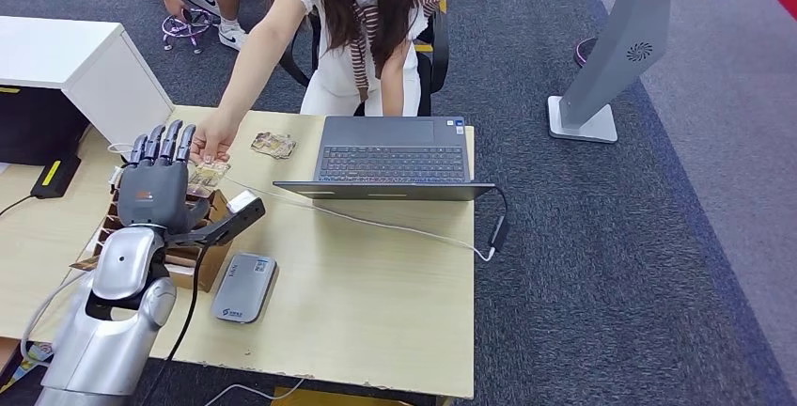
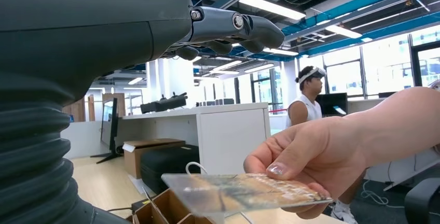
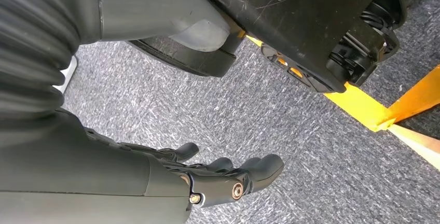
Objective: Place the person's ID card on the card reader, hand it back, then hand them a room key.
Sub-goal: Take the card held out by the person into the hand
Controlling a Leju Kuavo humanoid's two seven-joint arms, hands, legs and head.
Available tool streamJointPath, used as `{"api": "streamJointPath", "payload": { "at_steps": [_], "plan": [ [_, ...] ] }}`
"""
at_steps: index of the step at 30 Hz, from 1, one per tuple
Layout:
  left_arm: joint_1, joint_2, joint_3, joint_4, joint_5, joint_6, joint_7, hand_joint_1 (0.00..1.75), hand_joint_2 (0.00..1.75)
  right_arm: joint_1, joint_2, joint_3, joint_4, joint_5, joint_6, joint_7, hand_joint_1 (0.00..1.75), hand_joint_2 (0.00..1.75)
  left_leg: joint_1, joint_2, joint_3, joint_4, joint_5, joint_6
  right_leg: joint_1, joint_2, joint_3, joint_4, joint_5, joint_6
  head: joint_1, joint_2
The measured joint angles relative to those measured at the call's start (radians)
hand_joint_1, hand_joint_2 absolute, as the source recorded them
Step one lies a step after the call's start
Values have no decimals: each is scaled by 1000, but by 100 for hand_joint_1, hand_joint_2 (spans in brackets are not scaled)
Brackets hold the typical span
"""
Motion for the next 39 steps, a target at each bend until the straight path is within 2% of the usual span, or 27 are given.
{"api": "streamJointPath", "payload": {
  "at_steps": [3, 7, 19, 32, 39],
  "plan": [
    [0, -6, -3, 0, -1, -1, -1, 0, 175, 0, 0, 0, 0, 1, 1, -2, 0, 175, 0, 0, 0, 0, 0, 0, 0, 0, 0, 0, 0, 0, 0, 0],
    [0, -12, -6, -1, -3, -4, -3, 175, 175, 0, -1, 0, 0, 1, 1, -2, 0, 175, 0, 0, 0, 0, 0, 0, 0, 0, 0, 0, 0, 0, 0, 0],
    [12, -26, -72, -39, -3, -28, -20, 175, 175, 0, -6, 0, 0, 0, 4, -7, 0, 175, 0, 0, 0, 0, 0, 0, 0, 0, 0, 0, 0, 0, 0, 0],
    [16, -43, -102, -46, 4, -20, -25, 175, 175, 0, -6, 0, 0, 1, 5, -8, 0, 175, 0, 0, 0, 0, 0, 0, 0, 0, 0, 0, 0, 0, 0, 0],
    [89, -46, -104, -94, 42, 24, -43, 175, 175, 0, -7, 0, 0, -6, 2, -8, 0, 175, 0, 0, 0, 0, 0, 0, 0, 0, 0, 0, 0, 0, 0, 0]
  ]
}}
